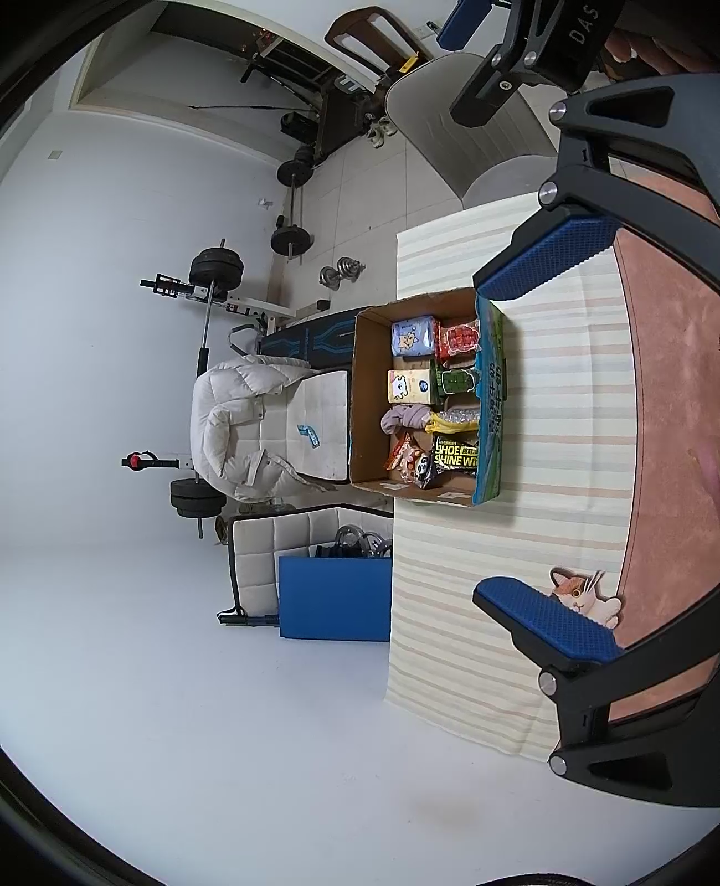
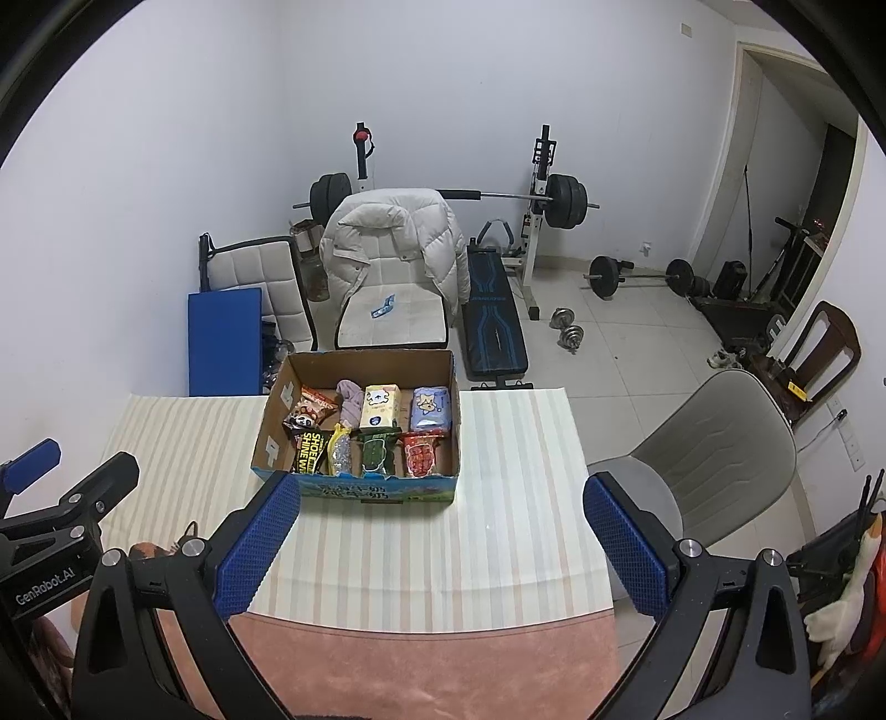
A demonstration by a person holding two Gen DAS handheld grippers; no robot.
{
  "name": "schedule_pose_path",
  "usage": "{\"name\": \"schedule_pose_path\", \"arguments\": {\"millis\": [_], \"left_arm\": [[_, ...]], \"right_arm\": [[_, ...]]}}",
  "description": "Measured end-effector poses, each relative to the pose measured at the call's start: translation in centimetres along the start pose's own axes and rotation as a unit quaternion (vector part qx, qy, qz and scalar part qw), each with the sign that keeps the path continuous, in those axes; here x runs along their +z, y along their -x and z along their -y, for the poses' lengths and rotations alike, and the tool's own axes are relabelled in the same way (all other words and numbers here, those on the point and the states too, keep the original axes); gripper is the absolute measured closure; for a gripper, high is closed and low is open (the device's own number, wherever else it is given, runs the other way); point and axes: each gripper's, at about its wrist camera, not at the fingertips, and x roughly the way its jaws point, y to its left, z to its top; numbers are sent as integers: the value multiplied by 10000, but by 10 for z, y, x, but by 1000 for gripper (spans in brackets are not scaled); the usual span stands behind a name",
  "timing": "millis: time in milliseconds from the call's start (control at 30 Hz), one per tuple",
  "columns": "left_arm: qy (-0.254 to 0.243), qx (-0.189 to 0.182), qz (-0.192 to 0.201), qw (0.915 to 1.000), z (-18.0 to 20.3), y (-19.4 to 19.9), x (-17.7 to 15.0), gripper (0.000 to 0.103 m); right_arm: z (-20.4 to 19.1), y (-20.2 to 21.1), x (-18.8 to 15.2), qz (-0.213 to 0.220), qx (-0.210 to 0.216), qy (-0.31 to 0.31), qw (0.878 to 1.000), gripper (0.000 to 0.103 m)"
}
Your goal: Organize soft objects
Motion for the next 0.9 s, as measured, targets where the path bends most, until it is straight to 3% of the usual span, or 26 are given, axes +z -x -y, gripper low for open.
{"name": "schedule_pose_path", "arguments": {"millis": [900], "left_arm": [[-3,-25,6,10000,0,0,1,0]], "right_arm": [[6,-2,4,11,-5,47,10000,0]]}}
